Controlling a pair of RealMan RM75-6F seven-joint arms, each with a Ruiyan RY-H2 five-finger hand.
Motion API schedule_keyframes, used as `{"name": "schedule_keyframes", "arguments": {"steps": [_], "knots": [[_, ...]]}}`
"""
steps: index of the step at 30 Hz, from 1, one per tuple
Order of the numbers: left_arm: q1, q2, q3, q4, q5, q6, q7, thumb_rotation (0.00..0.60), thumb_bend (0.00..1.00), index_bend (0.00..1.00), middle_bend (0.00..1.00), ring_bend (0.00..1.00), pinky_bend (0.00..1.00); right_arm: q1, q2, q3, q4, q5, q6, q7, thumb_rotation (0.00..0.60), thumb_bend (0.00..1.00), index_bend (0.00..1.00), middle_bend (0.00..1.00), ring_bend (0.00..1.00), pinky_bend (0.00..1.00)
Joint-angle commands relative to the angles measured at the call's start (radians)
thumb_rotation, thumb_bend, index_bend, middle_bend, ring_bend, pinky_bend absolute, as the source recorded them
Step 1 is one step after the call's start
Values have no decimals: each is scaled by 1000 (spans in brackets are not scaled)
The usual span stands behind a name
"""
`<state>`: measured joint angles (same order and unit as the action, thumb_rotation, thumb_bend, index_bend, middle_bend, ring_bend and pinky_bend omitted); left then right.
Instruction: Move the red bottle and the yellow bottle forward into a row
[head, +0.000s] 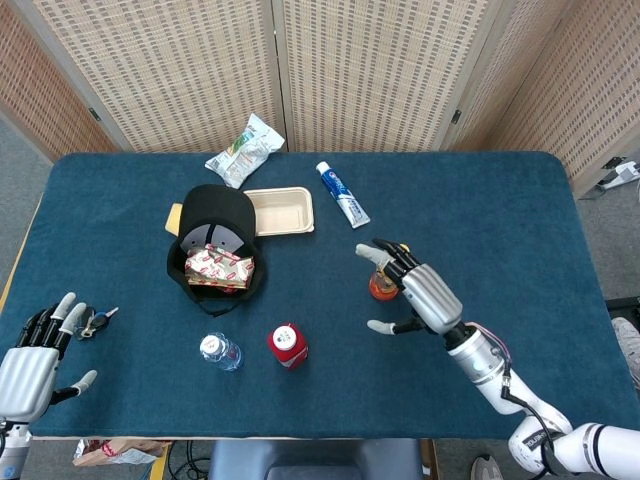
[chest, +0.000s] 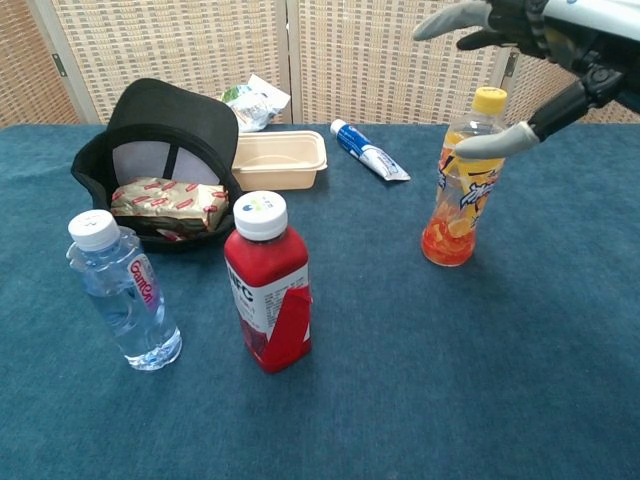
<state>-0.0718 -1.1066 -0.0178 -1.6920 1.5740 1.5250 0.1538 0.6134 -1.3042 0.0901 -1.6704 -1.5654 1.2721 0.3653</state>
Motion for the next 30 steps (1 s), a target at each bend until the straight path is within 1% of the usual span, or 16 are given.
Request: {"name": "schedule_keyframes", "arguments": {"steps": [1,4,7,11,17,22,30], "knots": [[0,1,0,-1,0,1,0,600,139,0,0,0,56,-25,30,24,-15,69,-9,-5,600,53,0,114,22,86],[0,0,2,-3,3,0,2,600,139,0,0,0,56,-28,40,35,-4,119,-42,14,600,0,0,87,7,86],[0,-4,3,-3,1,-1,5,600,139,0,0,0,56,-33,40,47,19,167,-83,78,600,0,0,68,2,86],[-1,-6,4,-4,2,-4,10,600,139,0,0,0,56,-34,28,53,56,187,-124,161,600,0,0,43,0,86],[-4,-3,1,-8,0,-6,16,600,139,0,0,0,56,-23,-8,55,165,189,-207,344,600,0,0,33,0,86],[-6,-5,2,-11,-1,-8,24,600,140,0,0,0,56,-10,-64,52,266,166,-242,420,600,0,0,32,0,86],[-7,-7,0,-11,-4,-9,27,600,139,0,0,0,56,13,-134,52,375,139,-280,522,600,0,0,59,0,88]]}}
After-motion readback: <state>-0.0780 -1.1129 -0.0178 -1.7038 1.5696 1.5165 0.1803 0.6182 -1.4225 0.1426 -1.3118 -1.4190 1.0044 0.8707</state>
